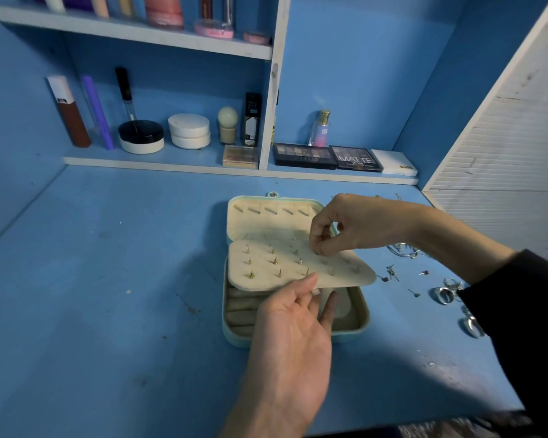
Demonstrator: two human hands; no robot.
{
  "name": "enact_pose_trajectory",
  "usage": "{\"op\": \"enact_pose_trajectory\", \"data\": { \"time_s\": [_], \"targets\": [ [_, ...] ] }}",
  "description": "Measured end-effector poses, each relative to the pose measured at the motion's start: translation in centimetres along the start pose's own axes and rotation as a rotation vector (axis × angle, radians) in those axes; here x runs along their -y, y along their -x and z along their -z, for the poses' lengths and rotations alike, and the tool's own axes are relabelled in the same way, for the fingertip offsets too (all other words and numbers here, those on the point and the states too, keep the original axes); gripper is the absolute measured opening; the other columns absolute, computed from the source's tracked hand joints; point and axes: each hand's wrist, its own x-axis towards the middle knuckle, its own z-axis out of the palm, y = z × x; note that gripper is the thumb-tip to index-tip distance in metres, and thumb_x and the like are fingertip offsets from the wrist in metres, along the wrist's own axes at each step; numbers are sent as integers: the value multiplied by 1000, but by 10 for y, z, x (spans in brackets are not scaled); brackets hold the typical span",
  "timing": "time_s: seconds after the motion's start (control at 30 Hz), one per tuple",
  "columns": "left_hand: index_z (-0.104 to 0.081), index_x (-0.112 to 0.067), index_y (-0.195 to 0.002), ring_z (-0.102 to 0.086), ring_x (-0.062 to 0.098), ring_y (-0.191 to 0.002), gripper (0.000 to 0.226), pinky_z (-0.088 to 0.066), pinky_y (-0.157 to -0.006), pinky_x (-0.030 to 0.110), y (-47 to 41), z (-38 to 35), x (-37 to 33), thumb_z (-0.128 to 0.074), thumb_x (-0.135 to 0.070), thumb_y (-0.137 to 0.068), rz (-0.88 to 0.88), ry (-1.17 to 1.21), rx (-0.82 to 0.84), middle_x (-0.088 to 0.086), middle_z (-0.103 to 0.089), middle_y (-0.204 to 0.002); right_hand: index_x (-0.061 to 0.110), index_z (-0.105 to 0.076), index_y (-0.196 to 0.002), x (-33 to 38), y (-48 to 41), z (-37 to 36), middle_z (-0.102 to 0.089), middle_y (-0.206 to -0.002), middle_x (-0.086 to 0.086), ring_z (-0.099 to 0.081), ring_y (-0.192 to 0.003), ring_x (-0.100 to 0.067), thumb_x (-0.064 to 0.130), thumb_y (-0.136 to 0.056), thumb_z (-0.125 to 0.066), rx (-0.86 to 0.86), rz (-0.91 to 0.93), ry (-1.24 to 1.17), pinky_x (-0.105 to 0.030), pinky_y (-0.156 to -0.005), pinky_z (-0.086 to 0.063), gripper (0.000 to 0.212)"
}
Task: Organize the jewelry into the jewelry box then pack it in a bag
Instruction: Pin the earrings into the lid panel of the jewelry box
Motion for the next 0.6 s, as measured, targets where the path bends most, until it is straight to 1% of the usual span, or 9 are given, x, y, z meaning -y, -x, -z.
{"op": "enact_pose_trajectory", "data": {
  "time_s": [0.1,0.17,0.23,0.3,0.37,0.4,0.47,0.53,0.6],
  "targets": [
    [-67,-16,-95,-60,18,-108,30,-39,-104,39,1,-1,0,-56,-6,-69,-1,-5,0,4,-70,-102,31,-69,-80,-6,3,0,-68,-84,15,-57,-83,-5,21,-82,-64,-14,37,-48,-17,-76,-43,11],
    [-67,-15,-95,-59,17,-113,30,-39,-104,38,2,-2,0,-56,-6,-69,4,3,-3,2,-71,-104,29,-69,-87,-12,8,-1,-68,-88,10,-59,-89,-7,15,-86,-63,-53,68,-116,-20,-81,-46,15],
    [-68,-14,-97,-56,16,-117,31,-37,-106,38,2,-2,0,-56,-6,-69,13,13,-8,3,-71,-108,24,-66,-93,-18,16,-1,-69,-87,6,-61,-89,-11,2,-87,-58,-91,95,-216,-21,-81,-46,24],
    [-68,-13,-100,-52,17,-122,33,-35,-108,39,2,-3,0,-58,-7,-69,23,19,-25,5,-69,-114,20,-64,-97,-27,27,0,-70,-91,3,-60,-93,-13,-13,-84,-48,-93,121,-267,-21,-79,-45,39],
    [-68,-13,-99,-51,18,-124,32,-34,-109,40,1,-3,-1,-58,-7,-68,28,20,-32,6,-67,-118,21,-64,-99,-37,36,0,-67,-99,9,-57,-100,-14,-19,-80,-46,-67,125,-270,-26,-82,-46,47],
    [-68,-13,-98,-51,18,-123,31,-34,-109,41,2,-3,-1,-58,-8,-68,28,20,-28,6,-68,-116,21,-64,-100,-41,40,-2,-66,-102,12,-56,-102,-13,-16,-80,-50,-59,122,-284,-29,-84,-46,45],
    [-68,-14,-96,-55,17,-120,30,-34,-109,41,2,-4,-1,-58,-8,-68,28,22,-14,5,-70,-111,21,-64,-103,-48,44,-6,-64,-105,13,-56,-102,-12,-4,-78,-60,-69,117,-348,-29,-83,-45,36],
    [-68,-14,-95,-56,18,-117,30,-34,-108,41,2,-4,-1,-57,-8,-68,28,32,-8,5,-72,-108,20,-65,-104,-52,45,-11,-64,-106,9,-57,-100,-12,4,-77,-64,-100,114,-408,-28,-81,-45,32],
    [-67,-15,-97,-56,19,-117,32,-33,-109,43,2,-5,-2,-57,-11,-67,29,52,-15,6,-71,-110,19,-65,-103,-53,46,-13,-65,-106,4,-58,-97,-13,8,-76,-64,-126,113,-464,-25,-78,-46,30]
  ]
}}
